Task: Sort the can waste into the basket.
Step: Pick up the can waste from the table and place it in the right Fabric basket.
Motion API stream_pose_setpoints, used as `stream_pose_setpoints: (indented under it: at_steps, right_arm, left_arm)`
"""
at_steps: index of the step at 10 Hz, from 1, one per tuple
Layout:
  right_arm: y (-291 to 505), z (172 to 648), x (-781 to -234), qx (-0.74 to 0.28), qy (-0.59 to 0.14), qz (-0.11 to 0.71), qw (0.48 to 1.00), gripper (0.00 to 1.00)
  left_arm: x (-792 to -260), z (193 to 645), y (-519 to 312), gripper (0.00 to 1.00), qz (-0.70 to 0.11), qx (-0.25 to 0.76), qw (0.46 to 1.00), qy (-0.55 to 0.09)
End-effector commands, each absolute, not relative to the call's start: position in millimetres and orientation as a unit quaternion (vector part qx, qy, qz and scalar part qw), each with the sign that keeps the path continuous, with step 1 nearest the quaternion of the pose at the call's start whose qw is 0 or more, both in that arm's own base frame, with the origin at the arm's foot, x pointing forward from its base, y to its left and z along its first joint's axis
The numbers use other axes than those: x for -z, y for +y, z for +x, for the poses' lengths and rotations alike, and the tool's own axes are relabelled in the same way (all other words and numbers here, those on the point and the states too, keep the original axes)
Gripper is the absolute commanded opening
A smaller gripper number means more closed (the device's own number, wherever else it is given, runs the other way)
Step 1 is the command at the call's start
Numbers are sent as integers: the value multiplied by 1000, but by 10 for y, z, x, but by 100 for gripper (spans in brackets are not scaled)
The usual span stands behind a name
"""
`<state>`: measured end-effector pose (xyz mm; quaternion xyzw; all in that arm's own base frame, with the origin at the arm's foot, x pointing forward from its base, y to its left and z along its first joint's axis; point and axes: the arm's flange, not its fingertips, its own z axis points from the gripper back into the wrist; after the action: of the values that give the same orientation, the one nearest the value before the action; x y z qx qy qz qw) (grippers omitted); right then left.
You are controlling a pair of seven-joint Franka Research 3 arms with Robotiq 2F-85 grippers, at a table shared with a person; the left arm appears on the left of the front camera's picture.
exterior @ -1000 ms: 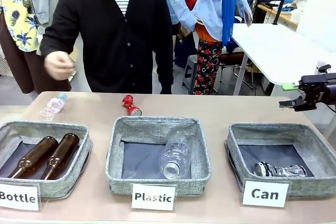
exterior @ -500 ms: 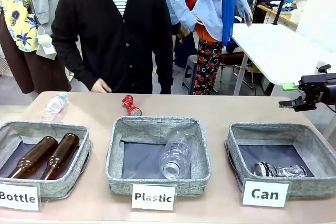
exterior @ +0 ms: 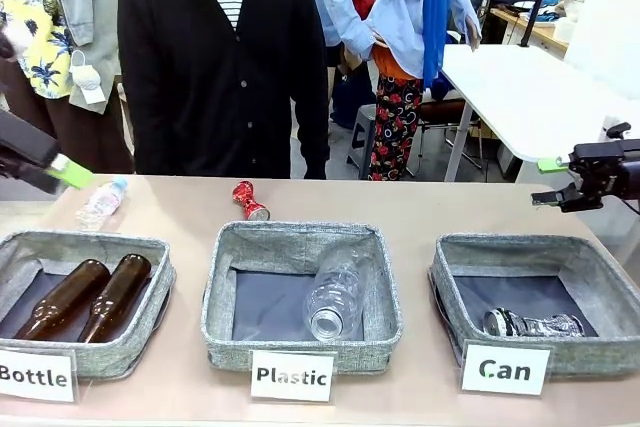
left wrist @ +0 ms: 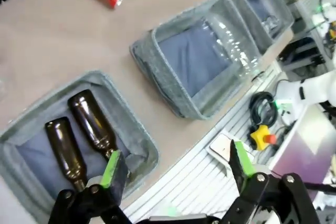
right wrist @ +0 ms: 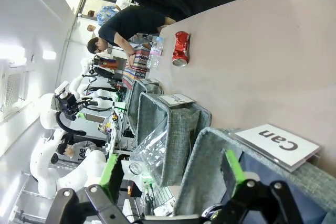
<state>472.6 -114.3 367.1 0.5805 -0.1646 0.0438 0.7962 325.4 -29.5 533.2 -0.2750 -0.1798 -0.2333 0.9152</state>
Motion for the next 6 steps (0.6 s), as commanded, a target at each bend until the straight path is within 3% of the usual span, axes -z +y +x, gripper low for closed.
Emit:
stream_pose_setpoints:
  at_steps: [1,5,6]
  right_arm:
    - [-1145,4734,-3688,-50,-172,583,792,100]
    - [-1145,4734,-3688,-50,-172,583,792,100]
    - [-1145,4734,-3688,-50,-172,583,792,100]
  left_arm:
    - [-5446,3158,-162,100,-287,236,908,-194]
    - [-5401,3226,-213,100,-289,235,908,-193]
    - [-5396,3265,-312,100,-281,194,915,-217]
